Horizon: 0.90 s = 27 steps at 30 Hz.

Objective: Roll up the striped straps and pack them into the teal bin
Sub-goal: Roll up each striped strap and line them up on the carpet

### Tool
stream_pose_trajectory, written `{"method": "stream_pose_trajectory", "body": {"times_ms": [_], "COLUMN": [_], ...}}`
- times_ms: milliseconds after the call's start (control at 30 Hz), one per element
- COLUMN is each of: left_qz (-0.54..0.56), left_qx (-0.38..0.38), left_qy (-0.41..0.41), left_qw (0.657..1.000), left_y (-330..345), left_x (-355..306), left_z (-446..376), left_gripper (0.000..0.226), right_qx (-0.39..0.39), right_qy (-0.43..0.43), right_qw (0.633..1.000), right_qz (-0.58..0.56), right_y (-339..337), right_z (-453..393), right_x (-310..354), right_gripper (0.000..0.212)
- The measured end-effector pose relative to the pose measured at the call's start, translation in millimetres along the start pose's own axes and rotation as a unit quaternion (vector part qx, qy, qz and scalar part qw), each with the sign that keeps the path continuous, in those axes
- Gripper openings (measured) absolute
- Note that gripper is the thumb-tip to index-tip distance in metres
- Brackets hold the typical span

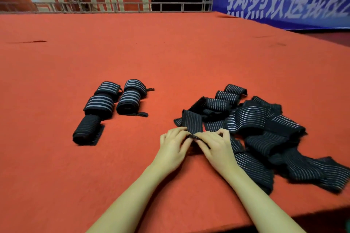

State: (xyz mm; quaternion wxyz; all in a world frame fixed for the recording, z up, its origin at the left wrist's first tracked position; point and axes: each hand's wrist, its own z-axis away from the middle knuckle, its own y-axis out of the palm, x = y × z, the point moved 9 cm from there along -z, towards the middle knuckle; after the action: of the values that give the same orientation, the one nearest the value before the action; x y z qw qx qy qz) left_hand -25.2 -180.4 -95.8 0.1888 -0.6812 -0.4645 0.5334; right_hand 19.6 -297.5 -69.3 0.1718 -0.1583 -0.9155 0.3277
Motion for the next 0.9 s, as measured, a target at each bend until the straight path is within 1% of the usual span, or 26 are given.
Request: {"method": "stream_pose_trajectory", "body": {"times_ms": [133, 200, 267, 367, 433, 500, 600, 633, 700, 733, 767, 800, 833, 867, 900], "left_qz": [0.051, 0.043, 0.024, -0.008, -0.033, -0.055, -0.071, -0.076, -0.072, -0.067, -0.063, -0.066, -0.085, -0.116, -0.149], "left_qx": [-0.075, -0.114, -0.139, -0.133, -0.122, -0.100, -0.068, -0.071, -0.087, -0.094, -0.102, -0.100, -0.089, -0.070, -0.053], "left_qy": [0.010, 0.022, 0.029, 0.022, 0.009, -0.040, -0.125, -0.140, -0.161, -0.157, -0.124, -0.064, 0.008, 0.070, 0.109], "left_qw": [0.996, 0.992, 0.990, 0.991, 0.992, 0.993, 0.987, 0.985, 0.981, 0.981, 0.985, 0.991, 0.992, 0.988, 0.981], "left_y": [-23, -37, -44, -44, -41, -37, -28, -27, -29, -30, -32, -30, -27, -21, -14], "left_x": [-1, 0, 3, 11, 19, 30, 44, 45, 42, 37, 29, 16, 1, -9, -14], "left_z": [2, 6, 12, 21, 26, 28, 28, 28, 25, 23, 20, 16, 14, 15, 17], "left_gripper": [0.040, 0.035, 0.032, 0.034, 0.036, 0.032, 0.027, 0.025, 0.019, 0.026, 0.034, 0.038, 0.036, 0.032, 0.031], "right_qx": [-0.067, -0.073, -0.063, -0.032, 0.006, 0.052, 0.111, 0.115, 0.111, 0.110, 0.113, 0.121, 0.131, 0.147, 0.165], "right_qy": [-0.033, -0.050, -0.066, -0.073, -0.063, -0.041, 0.014, 0.041, 0.086, 0.090, 0.079, 0.060, 0.044, 0.041, 0.048], "right_qw": [0.997, 0.995, 0.994, 0.995, 0.996, 0.997, 0.994, 0.991, 0.987, 0.987, 0.987, 0.987, 0.985, 0.982, 0.977], "right_qz": [-0.032, -0.046, -0.051, -0.059, -0.060, -0.043, 0.022, 0.047, 0.076, 0.081, 0.085, 0.091, 0.101, 0.111, 0.125], "right_y": [-18, -18, -13, -1, 8, 14, 18, 17, 14, 14, 14, 15, 15, 15, 12], "right_z": [-15, -22, -22, -19, -17, -14, -7, -6, -6, -8, -10, -12, -15, -18, -21], "right_x": [16, 23, 29, 35, 35, 30, 13, 6, -5, -7, -6, -4, -3, -3, -6], "right_gripper": [0.021, 0.021, 0.022, 0.023, 0.023, 0.024, 0.039, 0.043, 0.042, 0.037, 0.030, 0.021, 0.015, 0.012, 0.012]}}
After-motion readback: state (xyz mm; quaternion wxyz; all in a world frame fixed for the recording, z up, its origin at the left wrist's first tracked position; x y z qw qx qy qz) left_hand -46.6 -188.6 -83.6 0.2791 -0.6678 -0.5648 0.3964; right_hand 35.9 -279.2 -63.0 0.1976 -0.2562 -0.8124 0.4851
